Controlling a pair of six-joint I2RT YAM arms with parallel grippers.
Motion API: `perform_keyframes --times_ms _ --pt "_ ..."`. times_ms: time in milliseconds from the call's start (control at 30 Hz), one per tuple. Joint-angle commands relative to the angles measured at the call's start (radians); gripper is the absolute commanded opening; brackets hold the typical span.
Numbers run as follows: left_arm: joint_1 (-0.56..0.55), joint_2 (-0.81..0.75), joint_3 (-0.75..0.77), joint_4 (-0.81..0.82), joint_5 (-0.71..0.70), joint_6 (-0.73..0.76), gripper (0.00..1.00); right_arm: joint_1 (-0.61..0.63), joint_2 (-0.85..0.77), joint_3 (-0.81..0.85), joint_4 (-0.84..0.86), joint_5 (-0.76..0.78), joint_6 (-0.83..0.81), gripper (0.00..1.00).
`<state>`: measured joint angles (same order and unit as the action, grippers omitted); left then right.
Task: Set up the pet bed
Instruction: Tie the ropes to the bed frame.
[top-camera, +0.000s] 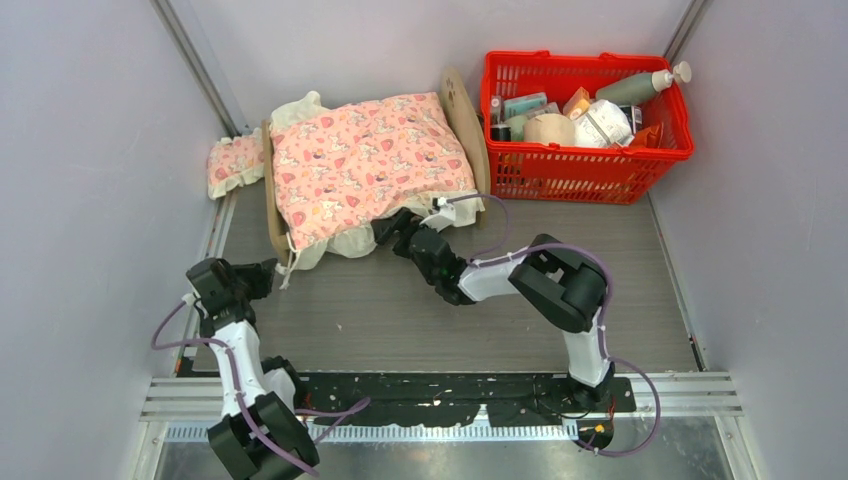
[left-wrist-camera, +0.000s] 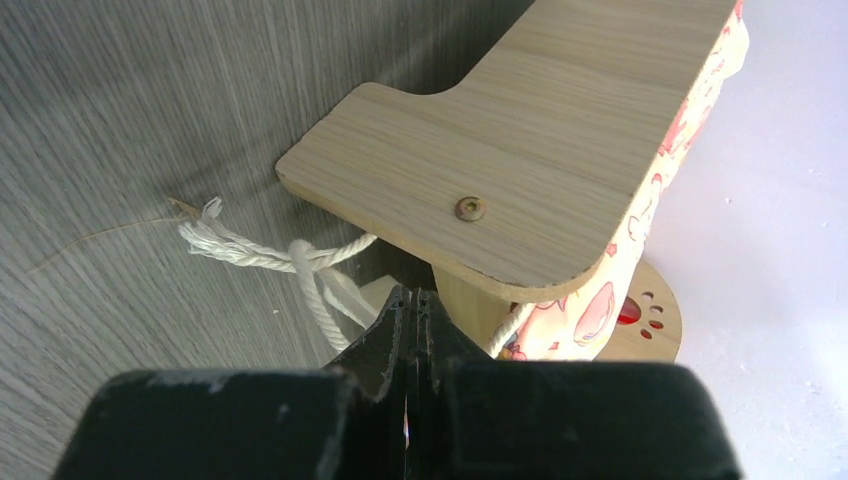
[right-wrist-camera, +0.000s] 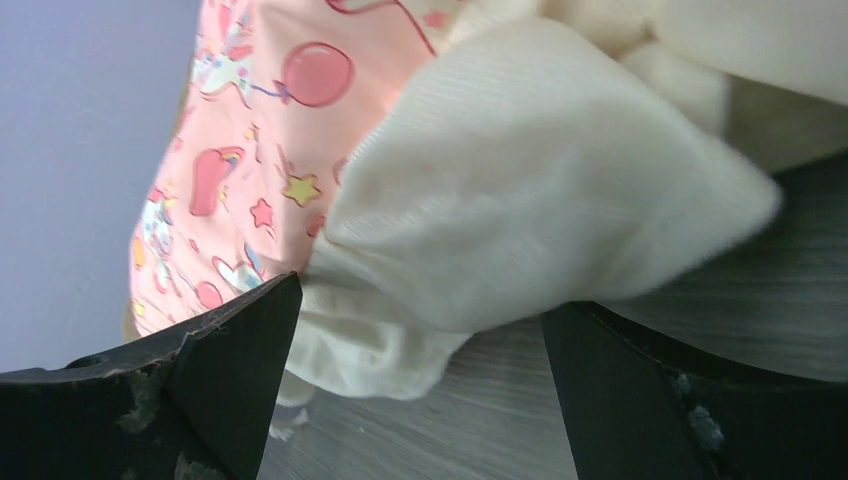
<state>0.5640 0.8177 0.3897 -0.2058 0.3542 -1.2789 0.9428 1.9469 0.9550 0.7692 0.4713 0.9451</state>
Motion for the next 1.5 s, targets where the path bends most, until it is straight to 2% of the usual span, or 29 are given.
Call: perform_keyframes --times_ms 0,100,267,400,633,667,767,867,1067,1200,1300,1367,1467 --pt "-0.006 -0.039 0.016 0.029 0.019 0.0 0.0 0.007 0.066 0.099 0.218 0.031 -0.001 0.96" --pt "-0.006 -0.046 0.012 0.023 0.021 0.001 0.0 0.007 0.105 0.112 0.289 0.024 0.017 0.95" --pt "-0.006 -0.052 0.012 0.017 0.023 0.0 0.0 0.002 0.156 0.155 0.307 0.025 0.055 0.96" --pt "-0.006 -0.062 0.01 0.009 0.016 -0.002 0.0 -0.002 0.186 0.153 0.407 0.029 0.076 0.96" --pt "-0.006 -0.068 0.01 0.007 0.017 -0.005 0.0 -0.01 0.274 0.131 0.809 -0.078 -0.145 1.0" --pt "-0.006 -0.07 0.009 0.005 0.016 -0.006 0.0 -0.012 0.269 0.107 0.83 -0.105 -0.152 0.97" --pt "-0.008 -0.094 0.008 -0.01 0.005 -0.004 0.0 -0.017 0.221 0.027 0.85 -0.163 -0.267 0.94" --pt "-0.033 -0.128 0.009 -0.028 -0.021 0.007 0.0 -0.022 0.136 -0.063 0.85 -0.147 -0.342 0.94" --pt "-0.104 -0.207 -0.006 -0.087 -0.055 -0.022 0.0 -0.048 0.036 -0.239 0.851 -0.098 -0.336 0.96" --pt "-0.108 -0.244 -0.005 -0.133 -0.11 0.0 0.0 -0.055 0.023 -0.293 0.85 -0.142 -0.298 0.93" --pt "-0.108 -0.232 -0.005 -0.122 -0.139 0.023 0.0 -0.055 -0.052 -0.313 0.768 -0.268 -0.329 0.9" --pt "-0.108 -0.203 -0.005 -0.103 -0.147 0.042 0.0 -0.055 -0.149 -0.294 0.563 -0.339 -0.38 0.9" --pt "-0.108 -0.141 -0.011 -0.048 -0.133 0.078 0.0 -0.054 -0.302 -0.207 0.107 -0.385 -0.457 0.92"
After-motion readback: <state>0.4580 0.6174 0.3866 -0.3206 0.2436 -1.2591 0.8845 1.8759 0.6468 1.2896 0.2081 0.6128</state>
